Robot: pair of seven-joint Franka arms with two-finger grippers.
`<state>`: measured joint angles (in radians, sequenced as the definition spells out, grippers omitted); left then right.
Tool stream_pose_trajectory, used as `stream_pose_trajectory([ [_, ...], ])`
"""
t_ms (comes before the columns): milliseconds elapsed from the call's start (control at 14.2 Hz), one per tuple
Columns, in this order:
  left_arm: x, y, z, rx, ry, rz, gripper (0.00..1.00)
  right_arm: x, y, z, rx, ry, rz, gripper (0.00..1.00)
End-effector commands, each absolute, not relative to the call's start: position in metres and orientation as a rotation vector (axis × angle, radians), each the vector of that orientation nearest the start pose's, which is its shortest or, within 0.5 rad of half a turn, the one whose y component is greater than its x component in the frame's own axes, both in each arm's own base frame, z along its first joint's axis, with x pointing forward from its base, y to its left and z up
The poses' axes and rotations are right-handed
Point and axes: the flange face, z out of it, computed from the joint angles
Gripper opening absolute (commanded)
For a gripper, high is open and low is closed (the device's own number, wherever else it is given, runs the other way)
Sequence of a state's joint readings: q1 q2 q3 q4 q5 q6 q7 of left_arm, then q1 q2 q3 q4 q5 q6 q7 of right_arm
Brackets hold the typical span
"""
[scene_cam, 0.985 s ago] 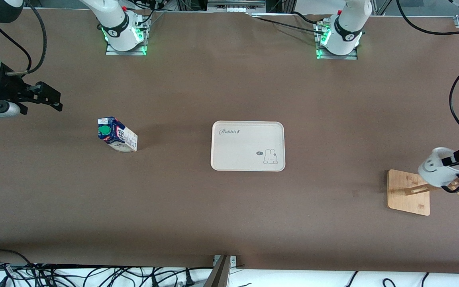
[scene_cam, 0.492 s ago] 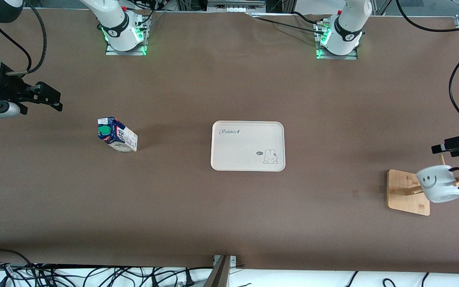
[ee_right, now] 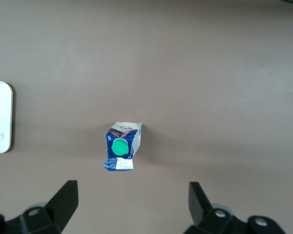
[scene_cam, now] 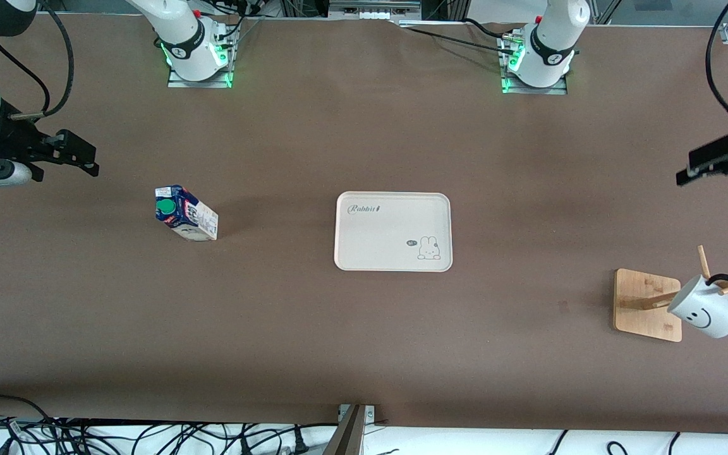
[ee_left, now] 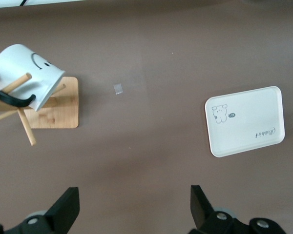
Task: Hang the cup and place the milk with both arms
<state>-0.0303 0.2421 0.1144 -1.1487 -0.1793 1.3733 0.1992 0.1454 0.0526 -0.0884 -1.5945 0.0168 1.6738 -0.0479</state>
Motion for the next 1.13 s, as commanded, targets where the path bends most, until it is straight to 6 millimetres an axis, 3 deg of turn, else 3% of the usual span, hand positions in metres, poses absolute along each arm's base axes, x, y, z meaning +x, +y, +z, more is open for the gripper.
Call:
stream_pose_trajectory([
  [0,0.600,0.015,0.645,-3.263,0.146,0.086,1.00,0.578,0.035,0.598,-3.134,-0.146,-0.046,1.00],
  [281,0.616,0.009,0.603,-3.219,0.113,0.140,1.00,0.578,0.035,0.598,-3.134,-0.146,-0.046,1.00],
  [352,0.619,-0.003,0.596,-3.190,0.156,0.129,1.00,0.578,0.035,0.597,-3.134,-0.146,-0.043,1.00],
  [563,0.620,-0.022,0.595,-3.133,0.218,0.094,1.00,0.578,0.035,0.597,-3.134,-0.146,-0.043,1.00],
  [774,0.630,-0.009,0.589,-3.144,0.186,0.009,1.00,0.578,0.035,0.599,-3.132,-0.146,-0.048,1.00],
  [1055,0.631,0.000,0.586,-3.141,0.167,0.021,1.00,0.578,0.034,0.597,-3.132,-0.143,-0.043,1.00],
])
